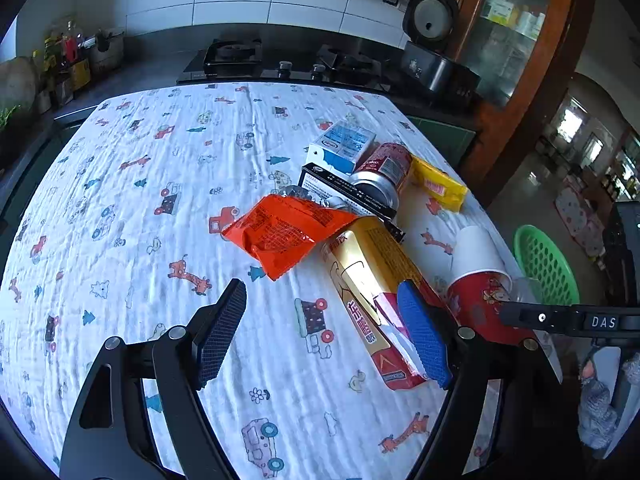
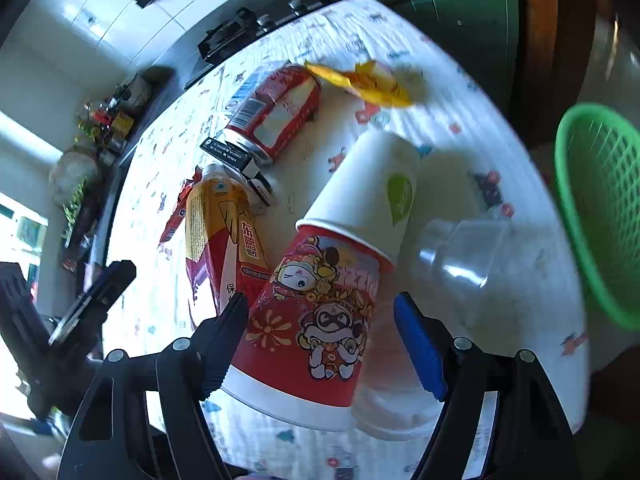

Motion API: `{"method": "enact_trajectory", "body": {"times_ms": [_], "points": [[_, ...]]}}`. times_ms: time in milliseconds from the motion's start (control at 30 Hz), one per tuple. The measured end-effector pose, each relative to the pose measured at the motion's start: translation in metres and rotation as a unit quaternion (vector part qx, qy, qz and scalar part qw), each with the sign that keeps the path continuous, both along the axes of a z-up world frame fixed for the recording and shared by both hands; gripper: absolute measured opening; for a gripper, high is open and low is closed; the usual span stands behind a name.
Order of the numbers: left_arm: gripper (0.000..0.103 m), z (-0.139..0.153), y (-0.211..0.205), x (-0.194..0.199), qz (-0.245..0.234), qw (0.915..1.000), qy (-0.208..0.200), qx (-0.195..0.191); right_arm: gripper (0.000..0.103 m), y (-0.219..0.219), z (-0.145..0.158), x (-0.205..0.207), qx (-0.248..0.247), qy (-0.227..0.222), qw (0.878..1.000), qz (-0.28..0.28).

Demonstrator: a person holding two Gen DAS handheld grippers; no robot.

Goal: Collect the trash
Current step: 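Return both tools to the table and grasp the red paper cup with the right tool, then carry the red paper cup to the green basket and release it with the right tool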

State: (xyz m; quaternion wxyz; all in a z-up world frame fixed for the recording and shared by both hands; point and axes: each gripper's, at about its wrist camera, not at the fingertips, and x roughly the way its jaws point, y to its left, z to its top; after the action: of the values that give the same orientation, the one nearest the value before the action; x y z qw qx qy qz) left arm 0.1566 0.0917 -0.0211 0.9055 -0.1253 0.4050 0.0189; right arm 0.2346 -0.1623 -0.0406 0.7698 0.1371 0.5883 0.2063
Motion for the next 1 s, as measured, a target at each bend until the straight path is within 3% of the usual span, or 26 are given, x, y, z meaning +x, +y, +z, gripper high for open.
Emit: {"method": "enact_trajectory", "body": {"times_ms": [400,667,1000], "points": [[0.077,-0.008,0.002,0.004,-0.002,0.9999,0.009,-0.011,0.072,0.008,-0.03,0.006,0.038,0.06,0.997,-0.012],[0.077,-0.017,-0.006,0.011,-0.006,0.9993,0.028,-0.024,0.07,0.006,-0.026,-0.002,0.043,0.043,0.998,0.001],[0.083,-0.022,-0.021,0.026,0.001,0.9978,0.052,-0.042,0.07,-0.011,0.003,-0.018,0.061,-0.007,0.998,0.016]]}}
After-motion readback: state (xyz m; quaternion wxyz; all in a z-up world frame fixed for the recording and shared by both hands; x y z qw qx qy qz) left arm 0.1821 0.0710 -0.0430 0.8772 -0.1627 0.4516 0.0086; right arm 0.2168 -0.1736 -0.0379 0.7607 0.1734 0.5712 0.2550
